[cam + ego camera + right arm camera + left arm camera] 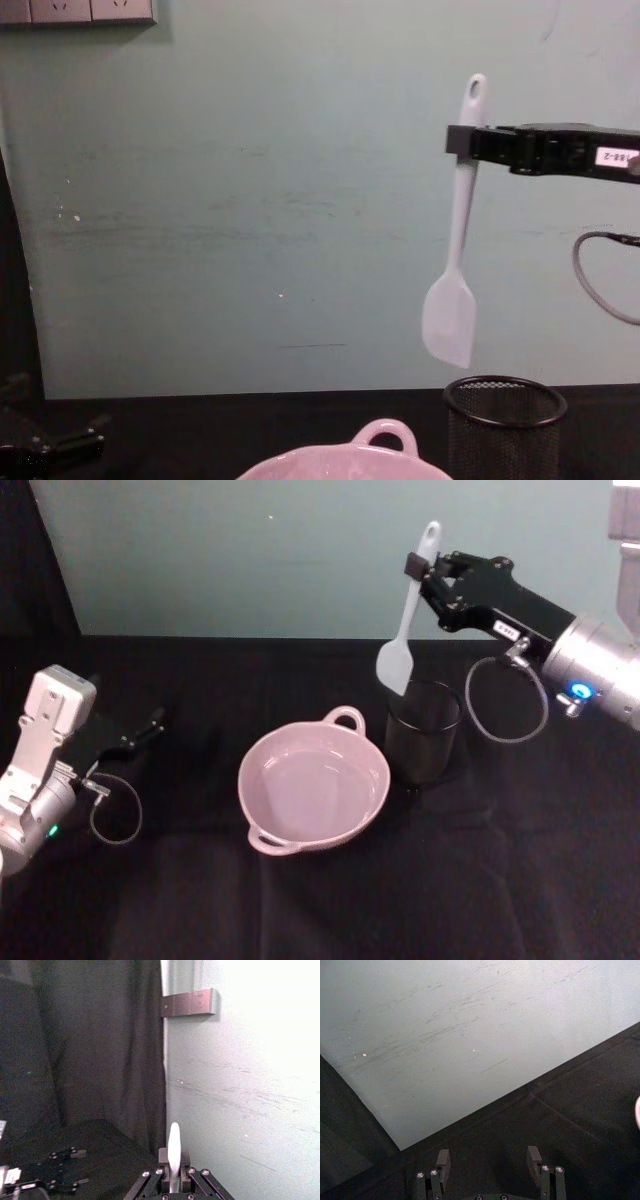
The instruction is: Use the one hand to pick up the spoon and stir the clear water in the bowl.
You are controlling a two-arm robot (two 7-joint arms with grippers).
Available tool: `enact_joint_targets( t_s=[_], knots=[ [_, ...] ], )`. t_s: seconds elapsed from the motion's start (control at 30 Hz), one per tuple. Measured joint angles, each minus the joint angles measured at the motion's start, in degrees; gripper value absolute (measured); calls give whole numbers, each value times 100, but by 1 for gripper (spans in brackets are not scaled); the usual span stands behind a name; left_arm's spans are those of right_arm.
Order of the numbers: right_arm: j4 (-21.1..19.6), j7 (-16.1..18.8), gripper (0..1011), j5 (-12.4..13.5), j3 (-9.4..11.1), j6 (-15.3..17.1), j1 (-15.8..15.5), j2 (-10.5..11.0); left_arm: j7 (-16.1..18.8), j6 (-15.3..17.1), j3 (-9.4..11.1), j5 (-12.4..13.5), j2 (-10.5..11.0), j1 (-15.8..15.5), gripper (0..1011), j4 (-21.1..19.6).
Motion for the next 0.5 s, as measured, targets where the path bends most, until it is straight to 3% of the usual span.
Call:
enact_joint_targets(
  t_s=[0.5],
  knots=[
    [271,-133,114,171,238,-46,-85,77,0,0,0,0,0,0,1011,0]
  ],
)
